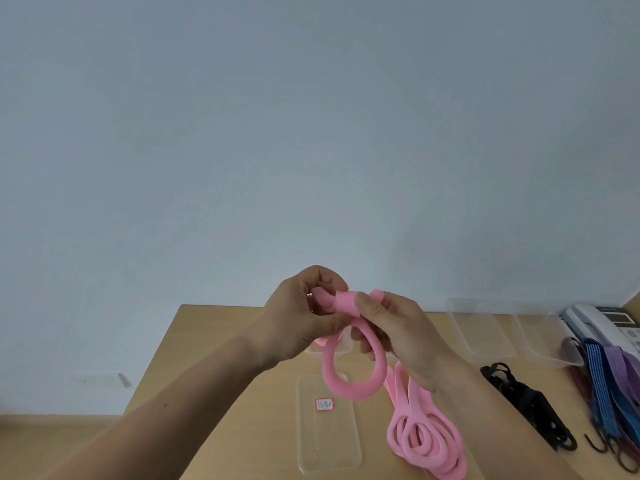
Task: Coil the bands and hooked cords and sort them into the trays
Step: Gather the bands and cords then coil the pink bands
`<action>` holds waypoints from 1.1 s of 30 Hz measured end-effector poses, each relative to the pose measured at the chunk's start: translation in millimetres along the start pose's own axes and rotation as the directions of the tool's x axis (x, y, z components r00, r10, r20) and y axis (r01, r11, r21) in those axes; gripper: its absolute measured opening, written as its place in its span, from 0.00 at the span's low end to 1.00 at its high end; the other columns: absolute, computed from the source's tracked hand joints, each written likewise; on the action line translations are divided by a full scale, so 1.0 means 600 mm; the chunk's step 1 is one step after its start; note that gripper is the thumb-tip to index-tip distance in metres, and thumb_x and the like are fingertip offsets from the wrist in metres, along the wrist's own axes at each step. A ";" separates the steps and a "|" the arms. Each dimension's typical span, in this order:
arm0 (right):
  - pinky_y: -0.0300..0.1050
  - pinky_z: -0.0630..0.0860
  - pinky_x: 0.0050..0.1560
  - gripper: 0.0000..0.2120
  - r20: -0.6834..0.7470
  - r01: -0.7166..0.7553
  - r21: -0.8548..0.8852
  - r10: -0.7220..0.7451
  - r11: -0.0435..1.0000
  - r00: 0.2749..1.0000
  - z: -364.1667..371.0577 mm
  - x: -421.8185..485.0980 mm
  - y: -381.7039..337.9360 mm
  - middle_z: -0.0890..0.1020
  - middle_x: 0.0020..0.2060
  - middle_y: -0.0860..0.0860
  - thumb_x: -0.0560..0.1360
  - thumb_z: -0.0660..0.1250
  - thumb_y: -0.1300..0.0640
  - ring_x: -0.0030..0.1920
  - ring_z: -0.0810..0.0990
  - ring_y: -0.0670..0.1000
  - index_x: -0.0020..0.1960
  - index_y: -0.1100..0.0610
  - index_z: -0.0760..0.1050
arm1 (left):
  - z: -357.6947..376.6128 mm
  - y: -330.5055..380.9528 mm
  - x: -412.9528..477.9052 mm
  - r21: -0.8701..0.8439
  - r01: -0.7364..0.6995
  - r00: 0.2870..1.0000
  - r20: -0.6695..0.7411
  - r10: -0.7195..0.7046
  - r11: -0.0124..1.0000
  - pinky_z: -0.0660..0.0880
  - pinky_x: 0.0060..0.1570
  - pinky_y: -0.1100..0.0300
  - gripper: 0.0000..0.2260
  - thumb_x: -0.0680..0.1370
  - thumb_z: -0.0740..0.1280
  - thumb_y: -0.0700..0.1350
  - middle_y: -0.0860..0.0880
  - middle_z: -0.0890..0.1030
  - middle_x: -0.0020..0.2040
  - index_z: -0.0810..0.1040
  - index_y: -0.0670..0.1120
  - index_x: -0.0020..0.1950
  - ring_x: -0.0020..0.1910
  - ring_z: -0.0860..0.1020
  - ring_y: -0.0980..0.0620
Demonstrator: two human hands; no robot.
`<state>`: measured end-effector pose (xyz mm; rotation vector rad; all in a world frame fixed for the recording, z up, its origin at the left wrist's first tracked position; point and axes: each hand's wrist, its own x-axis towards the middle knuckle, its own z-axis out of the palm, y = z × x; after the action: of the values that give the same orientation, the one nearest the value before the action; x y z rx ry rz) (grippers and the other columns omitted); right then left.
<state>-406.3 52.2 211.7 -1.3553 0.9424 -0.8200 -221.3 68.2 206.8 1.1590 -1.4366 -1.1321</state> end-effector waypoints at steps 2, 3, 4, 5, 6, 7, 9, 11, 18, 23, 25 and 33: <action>0.39 0.76 0.32 0.14 -0.031 0.024 -0.023 -0.025 0.999 0.999 0.002 -0.001 -0.001 0.83 0.33 0.54 0.71 0.71 0.42 0.31 0.81 0.49 0.37 0.52 0.82 | 0.000 -0.002 0.000 0.031 -0.016 1.000 -0.005 0.017 0.999 0.78 0.47 0.34 0.12 0.71 0.76 0.36 0.36 0.81 0.45 0.77 0.45 0.49 0.41 0.81 0.38; 0.38 0.76 0.32 0.14 -0.042 0.033 -0.031 -0.034 0.999 0.999 0.003 0.000 -0.001 0.84 0.33 0.55 0.72 0.72 0.43 0.31 0.81 0.49 0.37 0.53 0.82 | 0.000 -0.002 -0.001 0.044 -0.022 1.000 -0.003 0.022 0.999 0.78 0.47 0.34 0.12 0.71 0.76 0.37 0.35 0.81 0.45 0.77 0.45 0.50 0.42 0.81 0.35; 0.38 0.76 0.31 0.14 -0.049 0.039 -0.042 -0.041 0.998 0.998 0.004 0.000 -0.002 0.84 0.32 0.54 0.73 0.71 0.44 0.31 0.82 0.48 0.36 0.54 0.82 | -0.001 -0.002 -0.001 0.065 -0.029 1.000 -0.001 0.029 0.997 0.78 0.47 0.34 0.13 0.71 0.76 0.37 0.36 0.81 0.45 0.76 0.45 0.50 0.43 0.82 0.34; 0.37 0.75 0.31 0.15 -0.055 0.044 -0.061 -0.048 0.997 0.997 0.005 0.001 -0.003 0.84 0.32 0.53 0.72 0.71 0.43 0.31 0.81 0.48 0.36 0.54 0.81 | -0.001 -0.002 -0.001 0.097 -0.037 0.999 0.000 0.038 0.995 0.79 0.47 0.35 0.13 0.70 0.76 0.39 0.38 0.82 0.45 0.76 0.46 0.50 0.43 0.82 0.36; 0.37 0.75 0.30 0.15 -0.063 0.047 -0.089 -0.053 0.995 0.997 0.005 0.002 -0.004 0.83 0.31 0.50 0.71 0.71 0.42 0.30 0.81 0.47 0.35 0.53 0.81 | -0.001 -0.002 -0.001 0.130 -0.046 0.999 0.002 0.047 0.990 0.80 0.46 0.37 0.14 0.70 0.77 0.40 0.41 0.83 0.44 0.77 0.47 0.50 0.43 0.83 0.38; 0.37 0.73 0.30 0.15 -0.069 0.046 -0.117 -0.054 0.992 0.996 0.006 0.004 -0.005 0.82 0.29 0.48 0.69 0.70 0.41 0.30 0.80 0.45 0.33 0.52 0.80 | -0.001 -0.003 0.000 0.156 -0.050 0.999 0.002 0.051 0.986 0.80 0.45 0.39 0.14 0.70 0.77 0.40 0.43 0.83 0.44 0.77 0.48 0.50 0.42 0.84 0.40; 0.37 0.72 0.30 0.13 -0.056 0.038 -0.132 -0.045 0.991 0.997 0.006 0.006 -0.008 0.81 0.27 0.47 0.67 0.71 0.41 0.28 0.79 0.44 0.31 0.49 0.81 | 0.000 -0.004 -0.001 0.179 -0.042 0.999 -0.003 0.043 0.983 0.81 0.43 0.41 0.13 0.70 0.77 0.41 0.45 0.84 0.43 0.77 0.48 0.50 0.41 0.84 0.42; 0.35 0.73 0.29 0.11 -0.024 0.032 -0.102 -0.035 0.994 0.999 0.004 0.006 -0.009 0.81 0.26 0.47 0.67 0.72 0.44 0.27 0.79 0.44 0.30 0.48 0.82 | 0.002 -0.006 -0.002 0.177 -0.029 0.999 -0.009 0.031 0.984 0.81 0.42 0.42 0.13 0.69 0.78 0.42 0.45 0.83 0.42 0.77 0.48 0.49 0.41 0.83 0.41; 0.37 0.76 0.33 0.03 -0.006 0.049 -0.024 -0.050 0.998 0.999 -0.001 0.000 0.000 0.83 0.30 0.49 0.70 0.74 0.53 0.31 0.81 0.46 0.38 0.51 0.85 | -0.007 0.001 -0.002 0.083 0.146 0.980 0.125 -0.155 0.986 0.82 0.47 0.54 0.17 0.69 0.77 0.42 0.45 0.84 0.48 0.78 0.47 0.56 0.44 0.85 0.47; 0.40 0.79 0.39 0.09 -0.015 0.075 0.004 -0.075 0.997 0.997 -0.008 -0.005 0.006 0.85 0.38 0.52 0.65 0.77 0.54 0.39 0.85 0.49 0.45 0.53 0.85 | -0.013 0.010 -0.003 -0.035 0.260 0.941 0.234 -0.245 0.965 0.81 0.54 0.48 0.16 0.73 0.74 0.46 0.38 0.84 0.51 0.80 0.39 0.57 0.50 0.84 0.39; 0.43 0.81 0.41 0.11 -0.021 0.097 -0.018 -0.097 0.995 0.995 -0.010 -0.005 0.009 0.86 0.42 0.53 0.65 0.78 0.57 0.41 0.85 0.51 0.47 0.53 0.84 | -0.011 0.010 -0.002 -0.032 0.298 0.927 0.249 -0.281 0.954 0.81 0.51 0.51 0.16 0.73 0.72 0.48 0.37 0.84 0.52 0.81 0.38 0.55 0.47 0.84 0.39; 0.49 0.81 0.51 0.21 -0.006 0.114 -0.057 -0.115 0.992 0.993 -0.011 0.001 0.022 0.85 0.48 0.56 0.60 0.78 0.64 0.48 0.84 0.57 0.51 0.50 0.81 | -0.011 -0.001 0.003 -0.018 0.247 0.945 0.224 -0.237 0.969 0.79 0.48 0.51 0.14 0.71 0.75 0.40 0.41 0.84 0.49 0.80 0.41 0.56 0.43 0.83 0.45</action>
<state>-412.9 49.7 198.6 -1.4668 0.9073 -0.8930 -214.7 65.5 207.5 1.2328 -1.4523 -1.4978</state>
